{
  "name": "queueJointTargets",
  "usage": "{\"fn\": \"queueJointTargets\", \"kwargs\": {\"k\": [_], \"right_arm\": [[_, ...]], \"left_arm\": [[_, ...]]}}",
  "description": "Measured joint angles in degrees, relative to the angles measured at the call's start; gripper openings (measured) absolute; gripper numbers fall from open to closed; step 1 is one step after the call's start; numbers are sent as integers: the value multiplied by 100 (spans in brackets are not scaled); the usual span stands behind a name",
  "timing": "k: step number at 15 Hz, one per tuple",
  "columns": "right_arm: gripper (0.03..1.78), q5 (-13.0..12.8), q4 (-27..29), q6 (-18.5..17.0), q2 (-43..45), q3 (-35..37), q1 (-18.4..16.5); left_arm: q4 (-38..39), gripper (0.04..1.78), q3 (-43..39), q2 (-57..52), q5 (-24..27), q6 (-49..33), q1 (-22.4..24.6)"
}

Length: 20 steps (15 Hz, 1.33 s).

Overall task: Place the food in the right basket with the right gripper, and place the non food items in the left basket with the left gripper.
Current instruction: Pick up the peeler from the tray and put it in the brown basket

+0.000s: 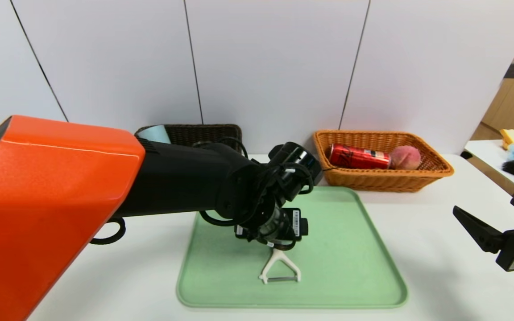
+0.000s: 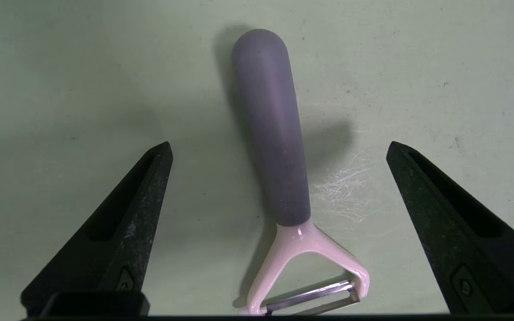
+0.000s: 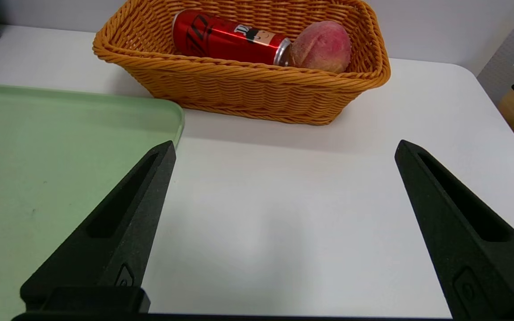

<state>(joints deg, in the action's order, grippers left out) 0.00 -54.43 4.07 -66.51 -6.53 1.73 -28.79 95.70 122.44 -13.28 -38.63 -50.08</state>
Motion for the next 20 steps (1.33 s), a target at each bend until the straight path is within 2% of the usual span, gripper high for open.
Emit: {"fn": "queueJointTargets", "kwargs": {"k": [9, 17, 18, 20], "right_arm": [[170, 29, 0, 11, 50, -11, 0], [170, 22, 9, 2, 89, 0, 0], [170, 22, 7, 2, 98, 0, 0], [170, 24, 9, 2, 113, 4, 0]], "left_arm": [[-52, 169, -57, 88, -34, 306, 16], [-318, 169, -77, 127, -345, 571, 13], [-307, 161, -96, 126, -354, 573, 9], [-246, 129, -132, 127, -444, 575, -2]]}}
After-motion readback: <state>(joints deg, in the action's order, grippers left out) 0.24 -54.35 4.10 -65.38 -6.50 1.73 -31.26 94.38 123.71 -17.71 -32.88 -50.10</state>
